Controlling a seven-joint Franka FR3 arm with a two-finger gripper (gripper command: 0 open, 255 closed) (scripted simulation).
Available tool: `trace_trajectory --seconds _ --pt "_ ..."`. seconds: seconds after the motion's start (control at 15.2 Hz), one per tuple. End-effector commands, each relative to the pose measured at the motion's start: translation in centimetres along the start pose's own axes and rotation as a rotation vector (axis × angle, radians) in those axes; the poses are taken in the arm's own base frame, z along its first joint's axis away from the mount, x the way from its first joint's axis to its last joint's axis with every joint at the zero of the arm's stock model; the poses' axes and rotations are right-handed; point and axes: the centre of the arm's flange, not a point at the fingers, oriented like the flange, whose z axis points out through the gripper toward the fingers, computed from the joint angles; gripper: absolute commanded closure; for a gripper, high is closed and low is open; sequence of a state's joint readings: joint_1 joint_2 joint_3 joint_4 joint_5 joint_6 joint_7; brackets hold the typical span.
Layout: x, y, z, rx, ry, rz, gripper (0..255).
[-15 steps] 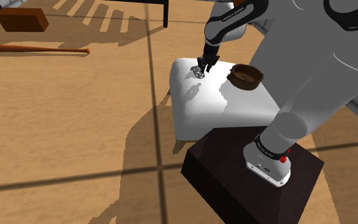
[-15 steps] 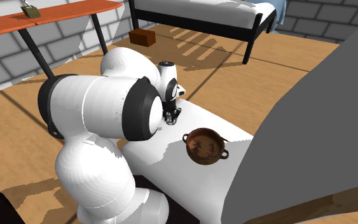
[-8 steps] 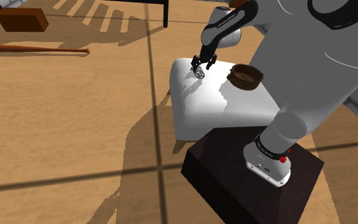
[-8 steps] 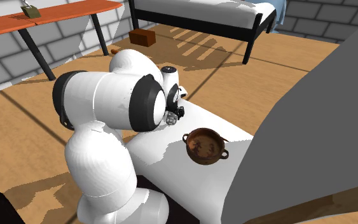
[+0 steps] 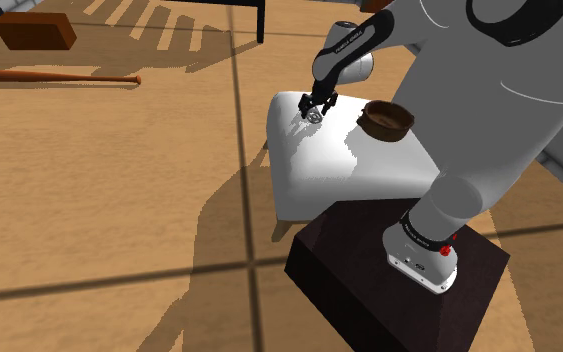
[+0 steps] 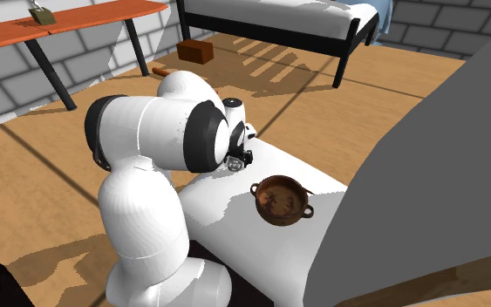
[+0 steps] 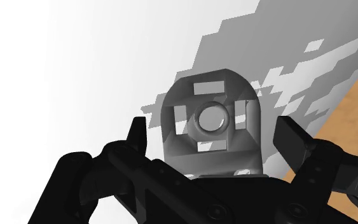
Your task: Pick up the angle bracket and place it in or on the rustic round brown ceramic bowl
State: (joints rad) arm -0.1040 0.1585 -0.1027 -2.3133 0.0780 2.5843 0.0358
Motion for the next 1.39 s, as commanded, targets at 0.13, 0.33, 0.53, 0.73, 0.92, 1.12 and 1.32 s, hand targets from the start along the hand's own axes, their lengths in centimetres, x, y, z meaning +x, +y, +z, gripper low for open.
trace_trajectory --seconds 0.13,0.33,0.53,0.73,0.92,1.12,1.32 --pt "0.0 0.0 0.0 0.000 0.000 0.000 0" --pt "0.0 0.0 0.0 0.000 0.000 0.000 255" --pt "0.0 0.0 0.0 0.000 0.000 0.000 255" --pt "0.0 0.0 0.0 0.000 0.000 0.000 255" --pt "0.1 0.0 -0.5 0.000 0.000 0.000 255" --pt "0.2 -0.1 -2.1 0.000 0.000 0.000 255" --pt "0.4 -0.1 -3.6 0.000 0.000 0.000 255"
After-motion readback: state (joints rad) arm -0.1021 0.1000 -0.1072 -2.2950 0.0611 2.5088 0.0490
